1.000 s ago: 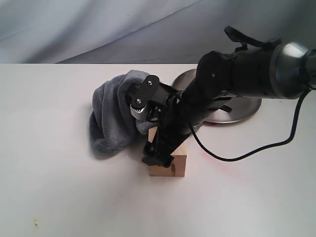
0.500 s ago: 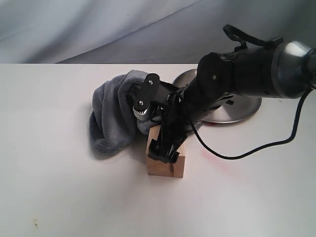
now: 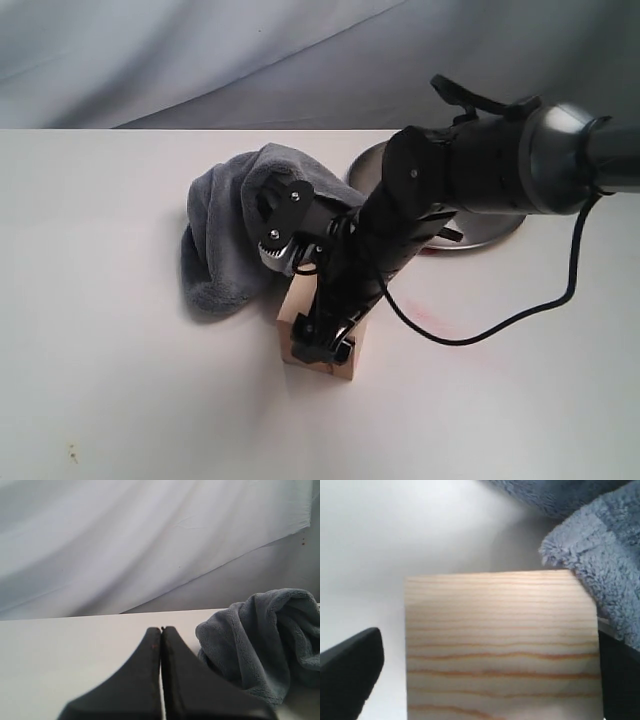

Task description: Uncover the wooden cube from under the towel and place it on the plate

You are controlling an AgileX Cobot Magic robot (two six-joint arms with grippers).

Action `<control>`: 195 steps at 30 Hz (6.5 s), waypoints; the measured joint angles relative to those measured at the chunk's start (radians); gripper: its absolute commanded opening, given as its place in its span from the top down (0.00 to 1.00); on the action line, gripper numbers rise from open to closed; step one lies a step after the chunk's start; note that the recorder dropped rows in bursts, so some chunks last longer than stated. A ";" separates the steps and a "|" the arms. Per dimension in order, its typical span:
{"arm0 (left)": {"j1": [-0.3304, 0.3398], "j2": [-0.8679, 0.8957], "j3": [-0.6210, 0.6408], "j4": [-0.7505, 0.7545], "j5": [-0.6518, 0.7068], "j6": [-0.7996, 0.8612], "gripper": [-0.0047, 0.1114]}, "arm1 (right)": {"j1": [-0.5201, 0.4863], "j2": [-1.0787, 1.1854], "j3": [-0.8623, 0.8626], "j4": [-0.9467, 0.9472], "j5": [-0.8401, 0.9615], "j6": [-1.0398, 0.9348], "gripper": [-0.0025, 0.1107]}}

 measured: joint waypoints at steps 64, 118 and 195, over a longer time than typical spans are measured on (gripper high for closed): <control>0.000 0.000 0.000 0.000 0.000 0.000 0.96 | -0.133 -0.216 0.003 -0.741 -0.112 1.003 0.62; 0.000 0.000 0.000 0.000 0.000 0.000 0.96 | -0.384 0.280 -0.440 -0.546 -0.051 1.060 0.45; 0.000 0.000 0.000 0.000 0.000 0.000 0.96 | -0.385 -0.667 0.153 0.254 -0.261 -0.110 0.90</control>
